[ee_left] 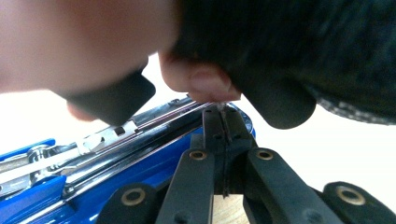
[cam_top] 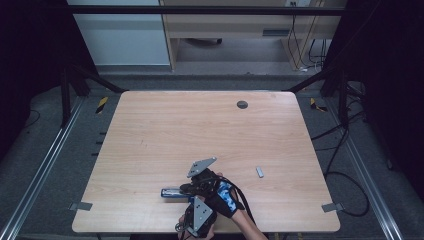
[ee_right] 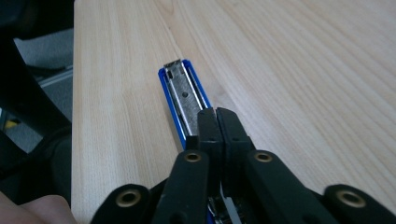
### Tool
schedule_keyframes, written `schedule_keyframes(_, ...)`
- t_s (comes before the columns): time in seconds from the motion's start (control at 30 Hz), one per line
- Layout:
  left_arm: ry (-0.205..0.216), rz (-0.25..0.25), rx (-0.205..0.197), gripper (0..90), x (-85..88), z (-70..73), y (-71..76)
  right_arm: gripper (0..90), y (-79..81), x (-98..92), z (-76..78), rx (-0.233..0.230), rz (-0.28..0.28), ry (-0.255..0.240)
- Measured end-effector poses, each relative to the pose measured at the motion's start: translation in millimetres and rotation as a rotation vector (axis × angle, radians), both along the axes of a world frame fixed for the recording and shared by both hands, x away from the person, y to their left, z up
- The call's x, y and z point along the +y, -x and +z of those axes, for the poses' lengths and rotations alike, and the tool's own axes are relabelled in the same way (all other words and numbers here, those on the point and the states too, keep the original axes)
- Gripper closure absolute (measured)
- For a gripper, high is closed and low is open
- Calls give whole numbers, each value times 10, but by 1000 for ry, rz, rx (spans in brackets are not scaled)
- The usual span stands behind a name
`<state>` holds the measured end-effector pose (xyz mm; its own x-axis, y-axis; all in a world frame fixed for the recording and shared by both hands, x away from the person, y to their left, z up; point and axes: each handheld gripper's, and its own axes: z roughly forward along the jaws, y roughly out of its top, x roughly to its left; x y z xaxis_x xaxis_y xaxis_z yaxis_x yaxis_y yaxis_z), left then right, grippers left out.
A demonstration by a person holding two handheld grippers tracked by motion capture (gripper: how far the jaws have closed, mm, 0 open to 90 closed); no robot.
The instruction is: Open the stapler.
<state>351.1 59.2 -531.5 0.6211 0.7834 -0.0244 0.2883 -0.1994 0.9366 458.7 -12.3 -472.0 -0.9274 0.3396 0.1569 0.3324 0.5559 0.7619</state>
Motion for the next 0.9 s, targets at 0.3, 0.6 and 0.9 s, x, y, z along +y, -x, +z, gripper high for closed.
schedule_keyframes(0.3, 14, -11, 18, 898, 12, 8, -15, 775, -14, -218, 144, -92, -97, -68)
schedule_keyframes(0.6, 19, -52, 38, 816, 68, 72, -45, 692, -83, -480, 228, -134, -207, -90)
schedule_keyframes(0.9, -21, -77, 29, 700, 266, 399, -233, 582, -149, -784, 331, -158, -332, -128)
